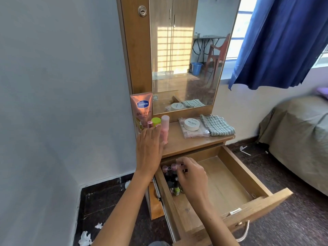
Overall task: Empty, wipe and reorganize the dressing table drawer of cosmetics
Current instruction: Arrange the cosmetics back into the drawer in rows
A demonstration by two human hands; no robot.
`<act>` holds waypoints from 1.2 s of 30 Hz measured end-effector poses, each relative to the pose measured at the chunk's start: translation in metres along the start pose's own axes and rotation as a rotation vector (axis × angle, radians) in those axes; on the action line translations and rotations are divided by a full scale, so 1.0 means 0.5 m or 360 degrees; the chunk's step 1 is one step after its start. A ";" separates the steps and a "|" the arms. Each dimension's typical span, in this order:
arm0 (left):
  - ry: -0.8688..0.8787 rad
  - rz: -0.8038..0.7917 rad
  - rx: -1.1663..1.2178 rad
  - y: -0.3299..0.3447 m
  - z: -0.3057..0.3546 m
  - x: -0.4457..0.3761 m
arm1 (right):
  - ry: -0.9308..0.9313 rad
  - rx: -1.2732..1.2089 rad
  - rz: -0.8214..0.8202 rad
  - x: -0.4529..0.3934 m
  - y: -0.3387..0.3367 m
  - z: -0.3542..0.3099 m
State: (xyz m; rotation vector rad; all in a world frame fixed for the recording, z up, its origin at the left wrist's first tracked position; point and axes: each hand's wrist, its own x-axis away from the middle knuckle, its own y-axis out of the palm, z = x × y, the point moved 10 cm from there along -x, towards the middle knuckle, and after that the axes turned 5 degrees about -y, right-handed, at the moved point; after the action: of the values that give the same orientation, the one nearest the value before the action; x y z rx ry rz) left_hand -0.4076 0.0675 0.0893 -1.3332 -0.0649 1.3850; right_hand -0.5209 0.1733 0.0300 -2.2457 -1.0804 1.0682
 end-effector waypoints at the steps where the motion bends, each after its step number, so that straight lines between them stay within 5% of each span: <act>1: -0.0029 0.0019 0.0048 -0.002 -0.003 -0.002 | -0.0001 -0.0005 -0.0002 0.001 0.000 0.002; 19: -0.0139 0.0042 0.0532 -0.037 0.010 0.064 | -0.0026 -0.0404 0.0018 -0.015 -0.019 0.001; 25: -0.0067 -0.0177 0.0743 -0.055 0.059 0.131 | -0.0172 -0.0435 -0.0378 -0.013 -0.019 -0.017; 36: 0.0118 -0.0762 0.0925 0.019 0.136 0.204 | 0.0061 -0.0316 -0.0791 0.070 -0.013 0.069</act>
State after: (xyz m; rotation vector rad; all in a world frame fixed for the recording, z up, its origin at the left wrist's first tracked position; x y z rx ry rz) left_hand -0.4308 0.1783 0.0413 -0.8074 0.0632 0.8532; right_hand -0.5373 0.2067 -0.0030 -1.9628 -1.6735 0.7305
